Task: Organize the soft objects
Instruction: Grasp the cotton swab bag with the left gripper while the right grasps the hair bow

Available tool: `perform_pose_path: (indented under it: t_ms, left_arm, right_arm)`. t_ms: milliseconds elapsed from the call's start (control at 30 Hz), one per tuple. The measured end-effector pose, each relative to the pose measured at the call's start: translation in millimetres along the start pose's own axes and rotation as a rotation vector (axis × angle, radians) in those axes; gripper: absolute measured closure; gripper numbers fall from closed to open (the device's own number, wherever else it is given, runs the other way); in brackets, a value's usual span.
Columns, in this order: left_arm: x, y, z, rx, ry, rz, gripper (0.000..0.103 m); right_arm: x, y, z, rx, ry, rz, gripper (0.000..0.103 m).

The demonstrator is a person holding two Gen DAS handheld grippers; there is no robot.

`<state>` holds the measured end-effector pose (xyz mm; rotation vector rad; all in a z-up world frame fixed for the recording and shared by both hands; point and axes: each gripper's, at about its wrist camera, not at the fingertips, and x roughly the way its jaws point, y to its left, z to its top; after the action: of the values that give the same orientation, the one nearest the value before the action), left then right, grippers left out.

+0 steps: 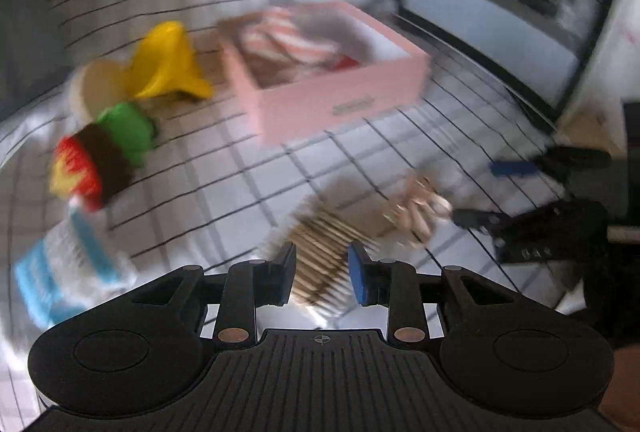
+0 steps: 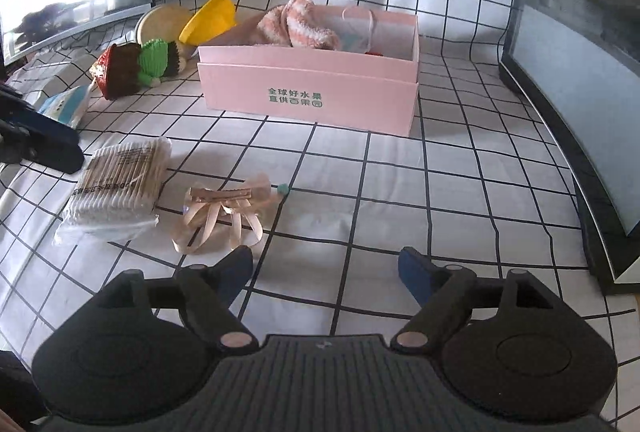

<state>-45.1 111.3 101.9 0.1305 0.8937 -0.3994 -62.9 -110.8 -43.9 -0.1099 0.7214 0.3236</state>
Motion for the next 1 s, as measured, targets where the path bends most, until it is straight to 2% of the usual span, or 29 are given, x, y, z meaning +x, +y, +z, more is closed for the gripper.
perform_pose_path:
  t_ms: [67,133,300,367,433,500,567,600,667,767,867,933,1000]
  left_arm:
    - [12.4,-6.5,2.9,0.064,0.056,-0.007,0.072]
    - [25.5,-13.0,0.9,0.105,0.118,-0.002,0.066]
    - [35.0,-28.1,-1.1,0.181,0.140,-0.019,0.027]
    - [38.0,-31.4,-2.3,0.198,0.148,-0.036,0.027]
    - [38.7,-32.5,-1.7,0.208,0.135,-0.020,0.029]
    - [39.4,-32.1,-2.0,0.232,0.109,0.032,0.029]
    - [43.3,-30.3,-2.5,0.305,0.076,0.117,0.028]
    - [45.4,-28.4,-2.4,0.329,0.065,0.131,0.028]
    - [48.4,-17.5,2.7,0.304,0.064,0.104,0.027]
    - [55.1,1.4,14.2,0.192,0.078,0.040,0.025]
    - [58.2,10.3,22.1,0.099,0.077,0.004,0.018]
    - [58.4,13.1,22.9,0.071,0.074,-0.025,0.018]
    - [57.8,16.7,22.1,0.058,0.063,-0.023,0.018]
  right_arm:
    - [-0.2,0.5,-0.8,-0.001,-0.008,0.001,0.021]
    - [0.1,0.5,-1.5,-0.002,-0.014,0.005,0.020]
    - [-0.1,0.4,-5.5,0.008,-0.032,-0.007,0.013]
    - [0.2,0.3,-6.1,0.012,-0.034,-0.009,0.011]
    - [0.8,-0.5,-6.3,0.014,-0.036,-0.011,0.010]
    - [0.8,-0.3,-6.9,0.015,-0.038,-0.014,0.009]
    - [0.6,-0.1,-7.4,0.015,-0.039,-0.015,0.009]
    - [0.4,-0.3,-7.8,0.015,-0.040,-0.015,0.008]
    - [0.3,-0.8,-8.2,0.015,-0.039,-0.014,0.007]
    - [0.3,-0.1,-8.3,0.015,-0.040,-0.014,0.005]
    - [0.6,-0.3,-9.2,0.011,-0.038,-0.008,0.003]
    - [0.5,-0.6,-9.9,0.007,-0.040,-0.003,0.003]
    - [0.2,-0.5,-10.2,0.004,-0.041,0.001,0.002]
